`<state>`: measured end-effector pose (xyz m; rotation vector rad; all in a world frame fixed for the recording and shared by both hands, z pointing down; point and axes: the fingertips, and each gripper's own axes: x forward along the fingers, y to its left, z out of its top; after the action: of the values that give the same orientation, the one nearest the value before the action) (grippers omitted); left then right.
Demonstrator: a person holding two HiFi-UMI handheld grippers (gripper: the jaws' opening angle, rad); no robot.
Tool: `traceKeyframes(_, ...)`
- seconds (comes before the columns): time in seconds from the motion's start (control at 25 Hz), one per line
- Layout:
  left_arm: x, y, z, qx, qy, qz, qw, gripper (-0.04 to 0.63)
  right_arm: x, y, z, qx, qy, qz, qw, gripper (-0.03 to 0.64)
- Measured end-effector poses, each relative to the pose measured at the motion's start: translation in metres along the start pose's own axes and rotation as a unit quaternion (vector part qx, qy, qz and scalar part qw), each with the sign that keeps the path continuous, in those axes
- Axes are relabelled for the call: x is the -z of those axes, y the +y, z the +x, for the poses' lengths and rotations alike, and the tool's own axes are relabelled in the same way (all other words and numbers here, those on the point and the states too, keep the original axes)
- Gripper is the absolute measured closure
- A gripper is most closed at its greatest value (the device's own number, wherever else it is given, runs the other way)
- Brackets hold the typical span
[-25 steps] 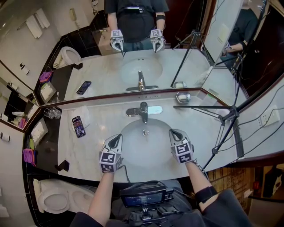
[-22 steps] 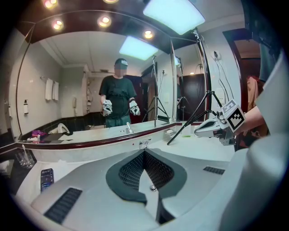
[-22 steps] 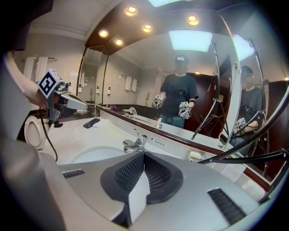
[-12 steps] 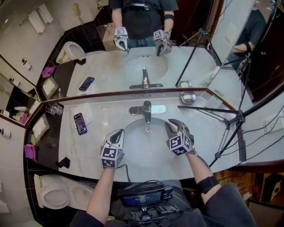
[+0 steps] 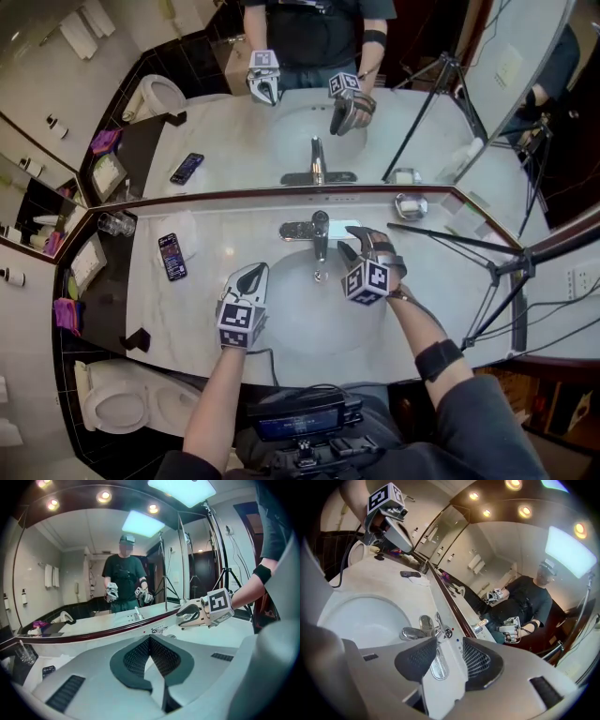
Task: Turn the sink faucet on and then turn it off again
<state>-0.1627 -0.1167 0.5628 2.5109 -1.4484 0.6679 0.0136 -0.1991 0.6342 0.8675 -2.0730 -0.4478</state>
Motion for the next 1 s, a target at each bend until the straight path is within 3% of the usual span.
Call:
traceKeyframes(0.64, 0.008, 0.013, 0.012, -0.005, 0.012, -0.014, 0.9998, 0.592, -0.022, 0.014, 0.076, -0.065, 0.004, -0.108, 0.992, 0.397)
traceKeyframes(0.84, 0.017, 0.016, 0.009, -0.011, 0.019, -0.017, 0.9996, 0.592, -0.021, 0.034, 0.085, -0.098, 0.002, -0.154, 0.983, 0.454)
traceKeyframes(1.0, 0.022, 0.022, 0.008, -0.019, 0.018, -0.018, 0.9995, 0.592, -0.022, 0.033, 0.086, -0.089, 0.001, -0.157, 0.984, 0.489)
